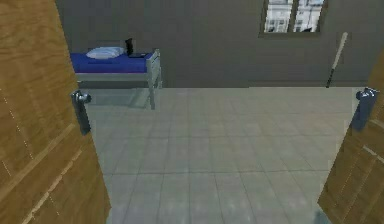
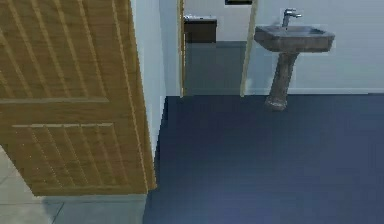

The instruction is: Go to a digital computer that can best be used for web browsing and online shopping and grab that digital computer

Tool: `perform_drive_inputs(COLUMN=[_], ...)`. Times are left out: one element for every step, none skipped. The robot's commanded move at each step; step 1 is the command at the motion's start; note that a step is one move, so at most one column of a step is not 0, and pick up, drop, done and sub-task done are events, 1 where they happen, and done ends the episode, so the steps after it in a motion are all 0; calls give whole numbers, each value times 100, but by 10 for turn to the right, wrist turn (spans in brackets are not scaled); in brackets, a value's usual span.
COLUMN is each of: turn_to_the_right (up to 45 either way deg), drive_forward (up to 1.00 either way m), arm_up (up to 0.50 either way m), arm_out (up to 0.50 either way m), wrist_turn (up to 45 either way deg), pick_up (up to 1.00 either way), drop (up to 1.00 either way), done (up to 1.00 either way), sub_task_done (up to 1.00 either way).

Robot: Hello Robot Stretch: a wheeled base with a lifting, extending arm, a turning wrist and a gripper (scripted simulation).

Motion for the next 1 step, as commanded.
perform_drive_inputs(turn_to_the_right=[0], drive_forward=[100], arm_up=[0], arm_out=[0], wrist_turn=[0], pick_up=[0], drop=[0], done=[0], sub_task_done=[0])
